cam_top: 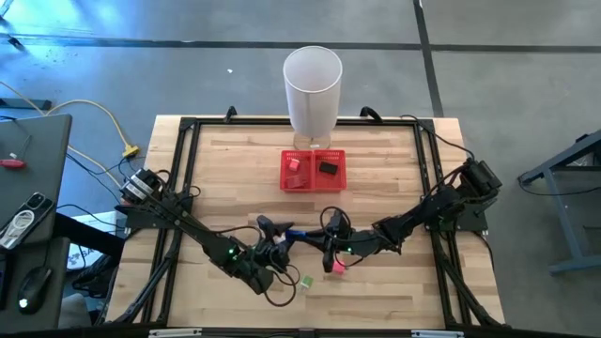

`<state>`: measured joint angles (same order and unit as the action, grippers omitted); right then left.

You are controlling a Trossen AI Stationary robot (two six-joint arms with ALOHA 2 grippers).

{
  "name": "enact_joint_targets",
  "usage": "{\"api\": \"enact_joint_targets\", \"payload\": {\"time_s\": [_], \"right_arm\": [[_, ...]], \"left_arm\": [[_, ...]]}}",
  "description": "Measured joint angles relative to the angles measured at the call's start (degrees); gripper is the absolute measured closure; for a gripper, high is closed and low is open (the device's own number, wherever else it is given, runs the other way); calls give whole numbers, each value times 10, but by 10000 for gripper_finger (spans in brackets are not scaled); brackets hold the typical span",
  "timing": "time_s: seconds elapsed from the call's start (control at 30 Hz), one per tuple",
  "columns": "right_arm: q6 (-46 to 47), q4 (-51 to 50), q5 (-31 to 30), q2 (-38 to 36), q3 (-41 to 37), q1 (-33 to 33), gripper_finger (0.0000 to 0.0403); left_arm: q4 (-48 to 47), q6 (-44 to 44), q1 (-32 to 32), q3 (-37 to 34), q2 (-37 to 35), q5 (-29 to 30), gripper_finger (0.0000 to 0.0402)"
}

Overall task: Pick & Place Office items
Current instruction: Put the dark blue digital clock into the right red bin

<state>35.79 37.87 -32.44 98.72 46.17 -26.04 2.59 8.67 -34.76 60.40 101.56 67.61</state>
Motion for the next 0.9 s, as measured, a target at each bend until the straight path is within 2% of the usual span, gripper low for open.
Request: {"api": "enact_joint_targets", "payload": {"time_s": [0.2, 0.4, 0.53, 0.73, 0.9], "right_arm": [[0, 0, 3, 0, 0, 0, 367], [-16, 0, 25, 0, 0, 0, 350], [-54, 1, 31, 0, 0, -4, 298], [-76, 2, 36, 0, 0, -12, 186], [-111, 13, 118, 1, -1, -16, 109]], "left_arm": [[-2, 2, -1, 0, 0, -4, 247], [-1, -14, -9, 0, 0, -17, 250], [2, -63, -13, 0, 0, -49, 249], [-7, -99, -13, 0, -2, -140, 251], [-45, -163, 4, 0, -19, -232, 251]]}}
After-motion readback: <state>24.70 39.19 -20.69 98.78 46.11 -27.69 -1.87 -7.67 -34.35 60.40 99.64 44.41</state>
